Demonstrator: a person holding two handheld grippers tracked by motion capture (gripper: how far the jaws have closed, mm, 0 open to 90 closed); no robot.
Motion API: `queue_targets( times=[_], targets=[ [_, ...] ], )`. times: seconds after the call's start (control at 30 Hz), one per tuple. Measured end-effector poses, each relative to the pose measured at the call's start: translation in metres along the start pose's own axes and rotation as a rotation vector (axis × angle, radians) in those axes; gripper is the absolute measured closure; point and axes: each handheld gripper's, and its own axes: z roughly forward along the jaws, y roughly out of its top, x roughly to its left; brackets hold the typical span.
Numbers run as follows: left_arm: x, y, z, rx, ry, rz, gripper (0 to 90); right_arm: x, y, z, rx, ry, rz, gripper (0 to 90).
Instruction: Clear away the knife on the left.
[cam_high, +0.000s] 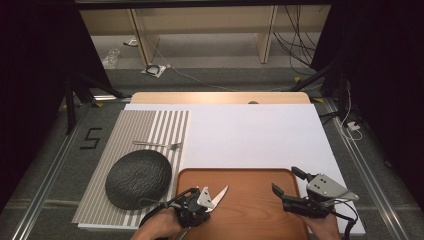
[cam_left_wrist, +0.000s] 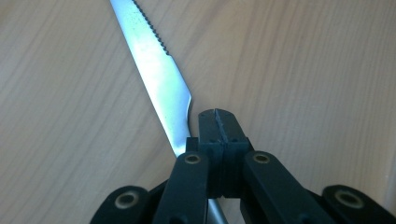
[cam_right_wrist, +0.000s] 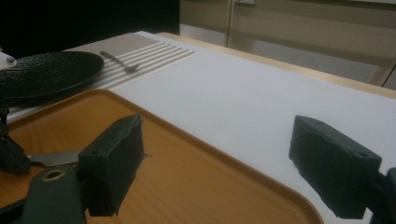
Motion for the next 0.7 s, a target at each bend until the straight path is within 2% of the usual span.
queue_targets(
  times=[0.37,0.47,0.7],
  targets=[
    [0.008,-0.004,-0.002,-0.007,0.049,-0.014,89.5,0.0,0.0,0.001,-0.013,0.003,0.003,18.8],
    [0.01,-0.005,-0.003,-0.007,0.06,-0.019,89.5,0.0,0.0,0.0,-0.001,0.0,0.0,18.9],
    [0.016,-0.008,-0.005,-0.011,0.067,-0.047,89.4,0.0,0.0,0.001,-0.011,0.002,0.005,18.9]
  ],
)
